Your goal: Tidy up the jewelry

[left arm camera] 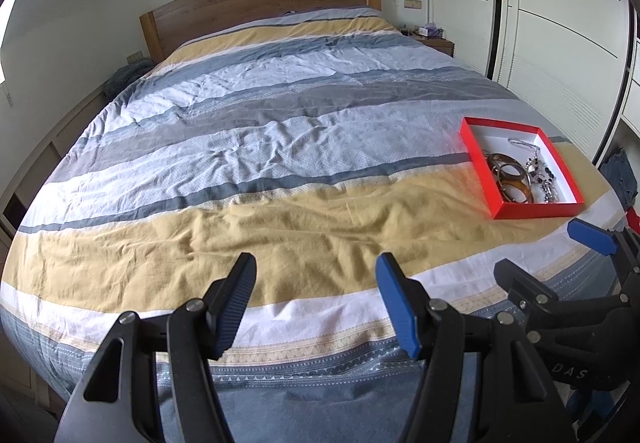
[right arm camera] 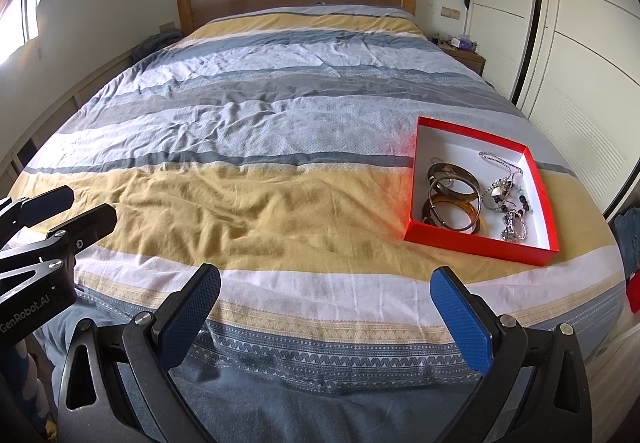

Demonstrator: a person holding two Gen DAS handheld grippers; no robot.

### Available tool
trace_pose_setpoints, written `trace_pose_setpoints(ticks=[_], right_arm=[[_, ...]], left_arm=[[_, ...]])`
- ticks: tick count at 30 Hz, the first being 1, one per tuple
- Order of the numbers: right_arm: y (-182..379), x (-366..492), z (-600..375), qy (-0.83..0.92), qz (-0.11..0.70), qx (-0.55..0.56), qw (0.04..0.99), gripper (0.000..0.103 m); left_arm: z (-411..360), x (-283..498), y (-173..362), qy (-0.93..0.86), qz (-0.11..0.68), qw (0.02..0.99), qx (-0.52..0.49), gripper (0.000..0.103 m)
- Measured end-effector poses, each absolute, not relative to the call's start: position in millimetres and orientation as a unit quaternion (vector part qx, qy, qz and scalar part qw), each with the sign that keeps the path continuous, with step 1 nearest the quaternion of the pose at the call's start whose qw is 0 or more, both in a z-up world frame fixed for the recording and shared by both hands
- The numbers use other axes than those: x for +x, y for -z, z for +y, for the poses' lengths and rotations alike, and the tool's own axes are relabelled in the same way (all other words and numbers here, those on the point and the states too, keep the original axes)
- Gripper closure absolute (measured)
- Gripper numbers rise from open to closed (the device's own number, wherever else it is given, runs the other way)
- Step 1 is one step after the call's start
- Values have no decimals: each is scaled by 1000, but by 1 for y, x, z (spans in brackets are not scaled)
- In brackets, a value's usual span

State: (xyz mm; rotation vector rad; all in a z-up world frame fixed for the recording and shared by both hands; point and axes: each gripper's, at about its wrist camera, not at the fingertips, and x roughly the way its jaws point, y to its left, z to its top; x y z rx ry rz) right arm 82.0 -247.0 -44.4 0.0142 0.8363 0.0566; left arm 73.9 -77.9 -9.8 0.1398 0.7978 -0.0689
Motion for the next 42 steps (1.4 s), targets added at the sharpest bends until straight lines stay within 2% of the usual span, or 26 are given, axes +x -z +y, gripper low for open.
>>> trace_pose_setpoints(ticks=[15, 42], right_arm=[[45, 79, -245, -29, 408, 3, 913, 0], [76, 128, -250, -25, 443, -12, 896, 0]], left_arm=[[-79, 69, 10, 32, 395, 915, 72, 43], [-92, 124, 48, 36, 425, 901, 77, 43]])
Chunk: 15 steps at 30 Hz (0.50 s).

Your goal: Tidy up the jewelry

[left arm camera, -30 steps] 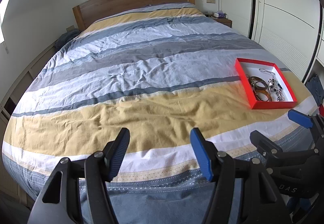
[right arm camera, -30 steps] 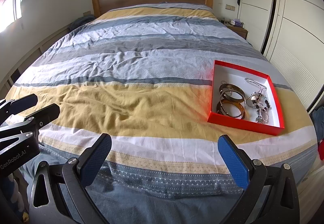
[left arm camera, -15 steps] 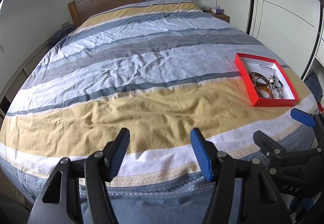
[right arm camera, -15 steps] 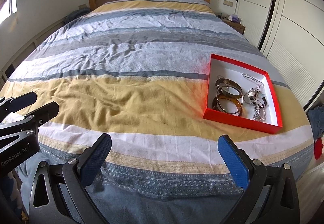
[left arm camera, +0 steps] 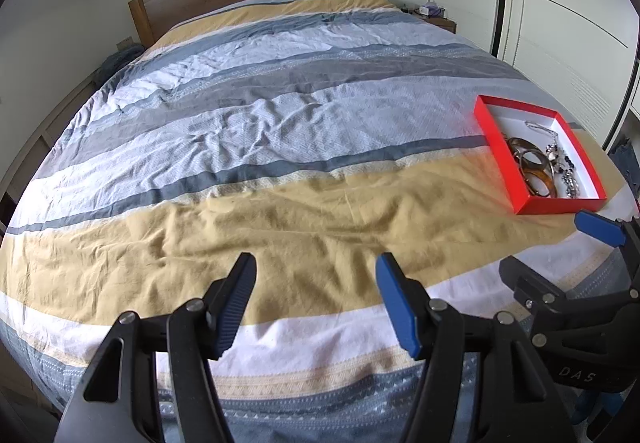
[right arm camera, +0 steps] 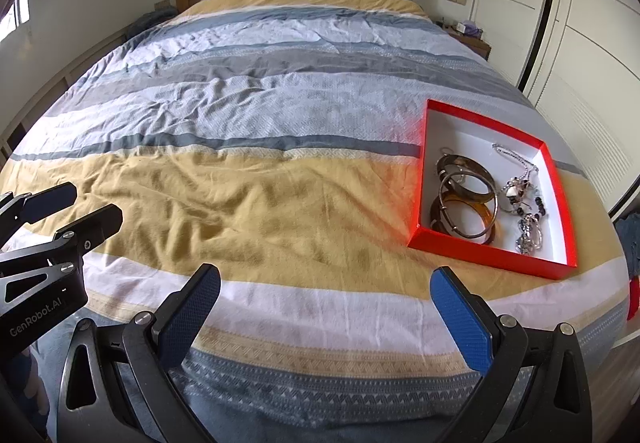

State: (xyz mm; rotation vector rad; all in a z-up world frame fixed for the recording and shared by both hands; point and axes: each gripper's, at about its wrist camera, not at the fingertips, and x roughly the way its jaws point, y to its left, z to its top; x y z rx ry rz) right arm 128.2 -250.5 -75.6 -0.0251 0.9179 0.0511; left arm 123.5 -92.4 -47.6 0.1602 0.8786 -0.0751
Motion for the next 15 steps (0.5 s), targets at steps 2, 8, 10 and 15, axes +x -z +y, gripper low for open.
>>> trace_pose_setpoints(ticks=[2, 8, 10, 15], right_arm=[[81, 133, -251, -24, 447, -15, 894, 0], [93, 145, -257, -24, 453, -9, 891, 0], [97, 148, -258, -25, 455, -8, 890, 0], [102, 155, -259, -26, 459, -5, 888, 0]], left_arm=[[-94, 129, 52, 35, 427, 900, 79, 43], [-98, 143, 61, 30, 434, 897, 80, 43], [-98, 146, 64, 29, 436, 896, 80, 43], [-99, 153, 69, 28, 439, 895, 78, 43]])
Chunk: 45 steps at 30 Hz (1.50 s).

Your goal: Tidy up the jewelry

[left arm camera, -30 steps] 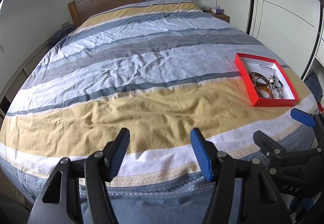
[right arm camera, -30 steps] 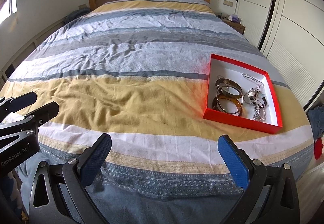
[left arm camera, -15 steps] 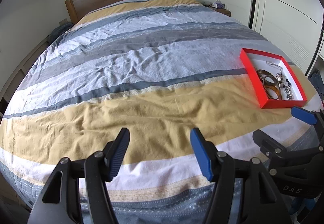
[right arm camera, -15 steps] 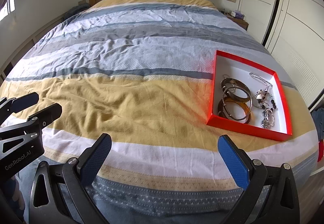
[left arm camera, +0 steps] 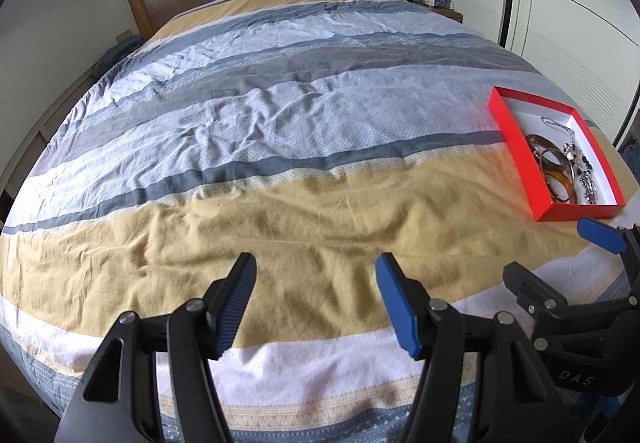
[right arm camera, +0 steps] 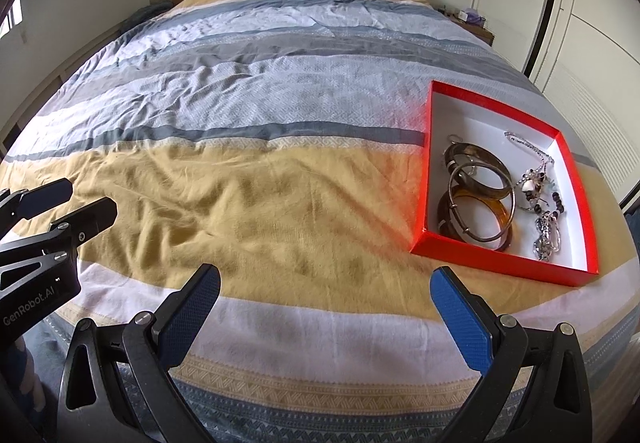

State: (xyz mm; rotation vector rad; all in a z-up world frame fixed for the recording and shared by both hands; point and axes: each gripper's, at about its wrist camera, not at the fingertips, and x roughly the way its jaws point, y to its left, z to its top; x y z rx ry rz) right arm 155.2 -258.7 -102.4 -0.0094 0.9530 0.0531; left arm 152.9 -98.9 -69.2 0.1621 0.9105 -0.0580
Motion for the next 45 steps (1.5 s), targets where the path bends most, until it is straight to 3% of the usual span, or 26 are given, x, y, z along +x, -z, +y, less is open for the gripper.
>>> trace_pose_setpoints(ticks=[45], right_arm=[[141, 191, -257, -27, 494, 23, 869, 0]], left_arm=[[-95, 172, 99, 21, 473, 879, 59, 43]])
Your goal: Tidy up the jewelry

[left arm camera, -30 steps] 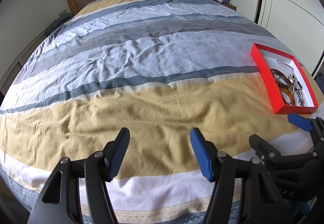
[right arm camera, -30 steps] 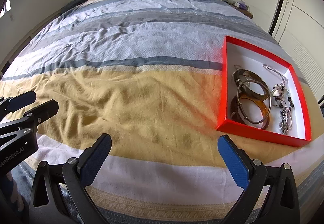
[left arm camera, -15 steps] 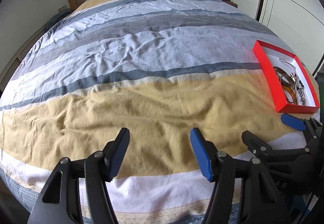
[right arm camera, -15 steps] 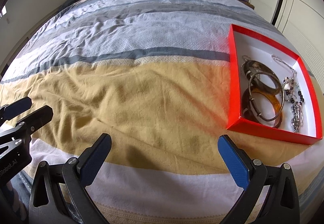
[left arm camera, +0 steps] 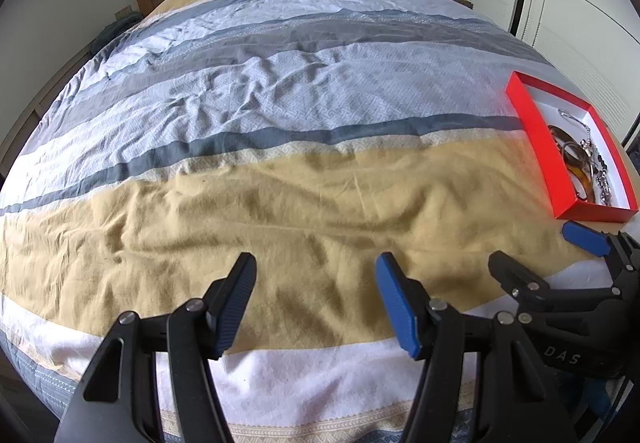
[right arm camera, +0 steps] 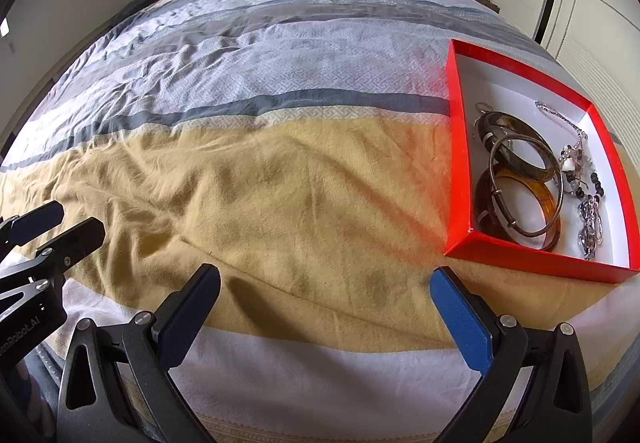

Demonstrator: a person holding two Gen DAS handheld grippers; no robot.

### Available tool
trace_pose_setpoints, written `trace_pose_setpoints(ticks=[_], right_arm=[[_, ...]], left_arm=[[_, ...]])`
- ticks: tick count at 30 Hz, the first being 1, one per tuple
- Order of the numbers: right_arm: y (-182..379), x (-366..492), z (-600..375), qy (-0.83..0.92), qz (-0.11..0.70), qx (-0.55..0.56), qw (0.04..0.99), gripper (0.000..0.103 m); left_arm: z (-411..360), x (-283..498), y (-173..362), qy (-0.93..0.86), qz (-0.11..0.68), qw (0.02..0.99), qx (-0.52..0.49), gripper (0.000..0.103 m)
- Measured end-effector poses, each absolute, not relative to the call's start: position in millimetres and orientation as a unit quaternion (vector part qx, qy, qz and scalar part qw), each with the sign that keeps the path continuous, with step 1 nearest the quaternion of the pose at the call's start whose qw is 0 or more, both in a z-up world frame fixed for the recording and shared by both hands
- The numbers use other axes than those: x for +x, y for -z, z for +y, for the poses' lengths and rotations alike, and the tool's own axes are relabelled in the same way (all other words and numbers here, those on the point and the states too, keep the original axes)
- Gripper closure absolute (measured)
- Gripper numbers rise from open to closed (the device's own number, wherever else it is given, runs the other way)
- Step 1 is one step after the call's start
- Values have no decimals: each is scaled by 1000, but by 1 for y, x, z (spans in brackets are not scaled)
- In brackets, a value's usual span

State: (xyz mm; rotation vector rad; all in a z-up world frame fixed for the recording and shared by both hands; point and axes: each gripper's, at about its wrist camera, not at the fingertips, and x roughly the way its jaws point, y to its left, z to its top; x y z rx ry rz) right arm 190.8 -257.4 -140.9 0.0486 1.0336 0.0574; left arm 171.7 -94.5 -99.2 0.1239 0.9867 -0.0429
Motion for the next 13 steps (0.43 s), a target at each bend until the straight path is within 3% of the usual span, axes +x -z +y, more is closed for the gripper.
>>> trace_pose_setpoints(ticks=[13], right_arm=[[133, 186, -263, -17, 483, 29, 875, 0]], left_arm=[[-95, 174, 102, 19, 476, 877, 58, 43]])
